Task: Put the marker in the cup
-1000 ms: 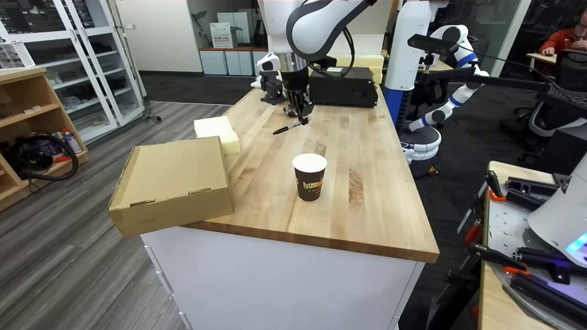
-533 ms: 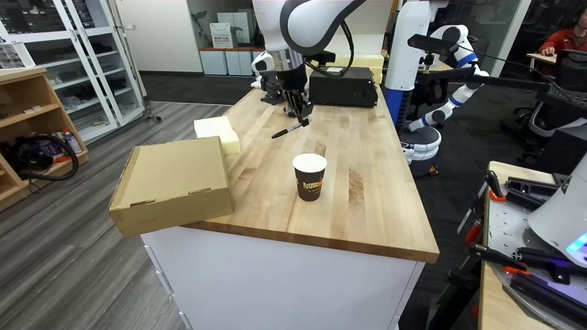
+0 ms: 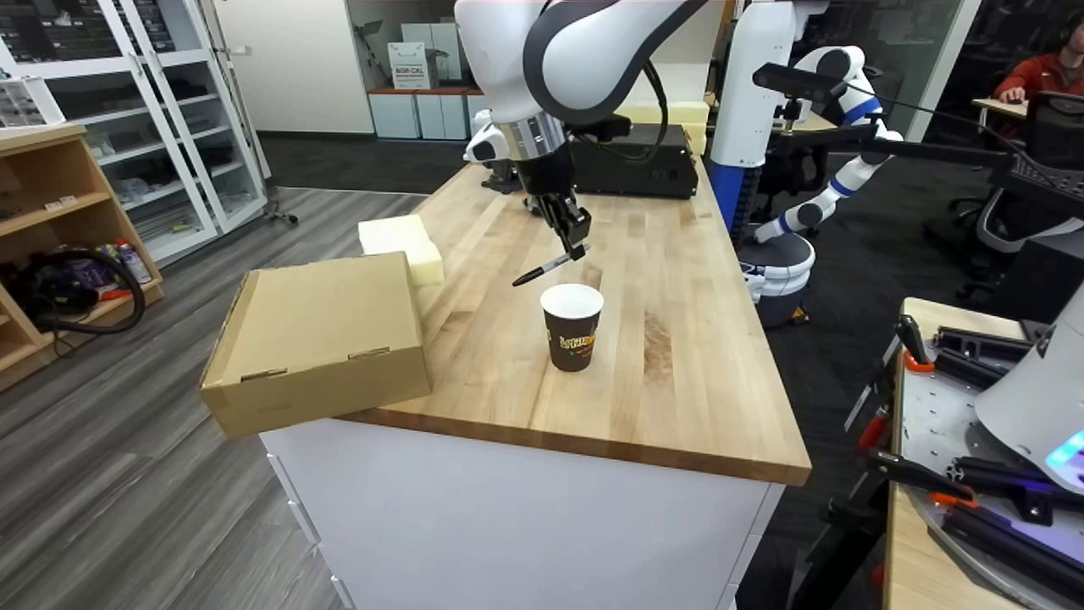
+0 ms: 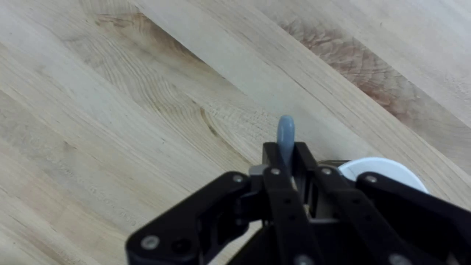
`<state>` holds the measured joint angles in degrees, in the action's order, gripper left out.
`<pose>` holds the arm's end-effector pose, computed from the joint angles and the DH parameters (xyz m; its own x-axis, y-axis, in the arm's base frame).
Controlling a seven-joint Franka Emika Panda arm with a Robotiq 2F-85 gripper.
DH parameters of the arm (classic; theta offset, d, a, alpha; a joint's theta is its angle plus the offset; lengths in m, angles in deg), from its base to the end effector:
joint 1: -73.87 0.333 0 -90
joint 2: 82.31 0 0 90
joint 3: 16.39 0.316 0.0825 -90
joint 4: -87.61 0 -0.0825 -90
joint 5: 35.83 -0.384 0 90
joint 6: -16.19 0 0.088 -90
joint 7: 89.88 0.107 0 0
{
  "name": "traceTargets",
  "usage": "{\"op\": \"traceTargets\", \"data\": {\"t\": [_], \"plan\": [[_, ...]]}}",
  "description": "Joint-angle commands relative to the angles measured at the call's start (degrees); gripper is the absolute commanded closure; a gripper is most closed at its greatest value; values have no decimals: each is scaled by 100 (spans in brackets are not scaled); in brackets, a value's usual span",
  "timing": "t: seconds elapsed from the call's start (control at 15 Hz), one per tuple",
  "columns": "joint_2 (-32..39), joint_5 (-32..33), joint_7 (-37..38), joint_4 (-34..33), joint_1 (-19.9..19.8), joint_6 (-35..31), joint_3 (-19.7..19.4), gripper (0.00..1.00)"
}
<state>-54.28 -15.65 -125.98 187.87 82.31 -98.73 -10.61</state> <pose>0.6236 0.1316 0.2788 0.4691 0.8195 -0.3293 0.8741 -0.4841 0.0402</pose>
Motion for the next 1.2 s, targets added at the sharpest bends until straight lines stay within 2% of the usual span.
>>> {"op": "traceTargets", "data": {"t": [0.0, 0.6, 1.13], "plan": [[-490, 149, 414, 487, 82, 140, 85, 97], [-906, 168, 733, 846, 97, 557, 249, 97], [-758, 209, 689, 639, 112, 1183, 330, 97]]}}
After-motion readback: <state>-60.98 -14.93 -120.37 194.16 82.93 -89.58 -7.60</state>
